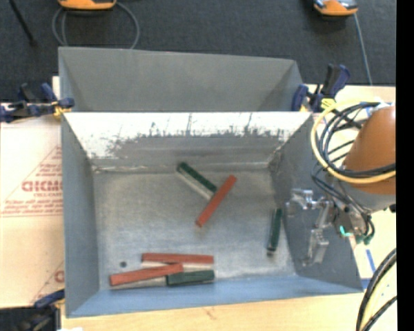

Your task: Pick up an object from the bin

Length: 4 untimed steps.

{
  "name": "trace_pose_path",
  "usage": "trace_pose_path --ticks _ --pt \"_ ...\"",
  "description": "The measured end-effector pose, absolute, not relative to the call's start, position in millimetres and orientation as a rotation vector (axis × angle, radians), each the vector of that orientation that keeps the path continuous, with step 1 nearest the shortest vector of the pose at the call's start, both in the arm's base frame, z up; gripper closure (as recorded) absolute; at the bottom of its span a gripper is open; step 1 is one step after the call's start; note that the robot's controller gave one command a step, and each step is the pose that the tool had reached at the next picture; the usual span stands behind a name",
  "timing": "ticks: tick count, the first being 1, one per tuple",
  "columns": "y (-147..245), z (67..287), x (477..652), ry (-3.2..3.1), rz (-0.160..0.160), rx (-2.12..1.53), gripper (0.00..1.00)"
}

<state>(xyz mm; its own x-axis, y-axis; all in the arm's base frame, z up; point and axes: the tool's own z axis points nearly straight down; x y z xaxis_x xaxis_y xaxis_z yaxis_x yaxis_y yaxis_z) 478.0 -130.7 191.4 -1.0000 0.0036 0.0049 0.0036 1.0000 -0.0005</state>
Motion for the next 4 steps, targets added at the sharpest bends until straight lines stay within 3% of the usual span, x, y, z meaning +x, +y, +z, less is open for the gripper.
trace_pose_path --ticks 1,2,3,4 --pt "-155.2 73.4 516.3 -3.094 0.0 0.565 0.0" --pt "-153.5 78.7 520.2 -3.103 0.004 0.578 1.0" --pt "-151.4 76.3 523.5 -2.904 0.007 1.257 1.0" --pt "-150.2 73.8 521.7 -2.9 -0.001 1.256 0.0"
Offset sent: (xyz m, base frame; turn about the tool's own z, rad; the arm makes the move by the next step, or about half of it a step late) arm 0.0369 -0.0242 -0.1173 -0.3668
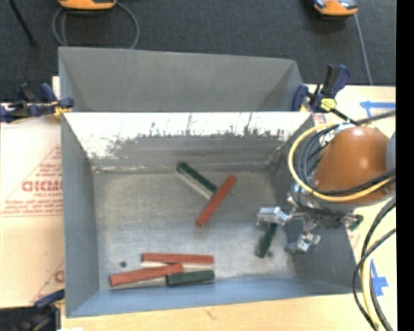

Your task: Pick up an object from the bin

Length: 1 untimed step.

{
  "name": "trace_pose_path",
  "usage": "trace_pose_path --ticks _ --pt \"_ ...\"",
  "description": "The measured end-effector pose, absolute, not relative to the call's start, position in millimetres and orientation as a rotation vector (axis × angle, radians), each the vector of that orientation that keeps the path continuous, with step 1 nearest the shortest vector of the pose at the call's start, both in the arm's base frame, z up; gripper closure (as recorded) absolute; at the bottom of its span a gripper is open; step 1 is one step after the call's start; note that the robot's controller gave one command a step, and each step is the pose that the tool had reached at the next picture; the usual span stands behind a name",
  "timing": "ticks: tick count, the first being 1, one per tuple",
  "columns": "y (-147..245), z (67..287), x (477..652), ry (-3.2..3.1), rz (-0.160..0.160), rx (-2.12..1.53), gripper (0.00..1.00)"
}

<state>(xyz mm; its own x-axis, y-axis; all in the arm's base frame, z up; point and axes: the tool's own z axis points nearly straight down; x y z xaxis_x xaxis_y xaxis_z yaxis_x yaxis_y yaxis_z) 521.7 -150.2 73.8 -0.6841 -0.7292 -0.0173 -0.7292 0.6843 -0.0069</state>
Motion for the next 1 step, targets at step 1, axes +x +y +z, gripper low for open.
trace_pose_path --ticks 1 --pt "-150.3 73.1 520.4 2.87 0.004 -1.246 1.0"
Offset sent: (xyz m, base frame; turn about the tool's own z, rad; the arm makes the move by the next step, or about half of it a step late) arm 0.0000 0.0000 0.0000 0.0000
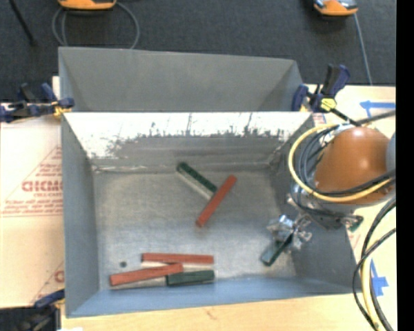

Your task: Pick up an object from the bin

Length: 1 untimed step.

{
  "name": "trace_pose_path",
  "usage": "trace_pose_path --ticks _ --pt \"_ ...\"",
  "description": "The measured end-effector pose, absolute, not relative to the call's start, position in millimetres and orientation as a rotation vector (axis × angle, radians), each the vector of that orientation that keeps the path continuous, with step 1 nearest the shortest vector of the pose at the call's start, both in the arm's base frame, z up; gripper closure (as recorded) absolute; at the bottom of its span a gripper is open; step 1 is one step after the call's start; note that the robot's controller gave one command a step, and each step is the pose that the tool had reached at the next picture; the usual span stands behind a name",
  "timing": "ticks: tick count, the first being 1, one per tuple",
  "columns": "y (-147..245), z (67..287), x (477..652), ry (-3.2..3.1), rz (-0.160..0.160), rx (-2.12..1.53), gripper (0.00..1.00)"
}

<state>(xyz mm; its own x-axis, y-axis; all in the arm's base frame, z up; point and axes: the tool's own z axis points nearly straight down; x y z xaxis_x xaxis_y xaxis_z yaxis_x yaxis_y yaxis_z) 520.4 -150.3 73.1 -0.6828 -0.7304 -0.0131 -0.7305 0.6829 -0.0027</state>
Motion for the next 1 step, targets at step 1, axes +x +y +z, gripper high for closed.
trace_pose_path --ticks 1 --pt "-144.7 213.7 521.4 2.856 -0.011 -1.289 1.0"
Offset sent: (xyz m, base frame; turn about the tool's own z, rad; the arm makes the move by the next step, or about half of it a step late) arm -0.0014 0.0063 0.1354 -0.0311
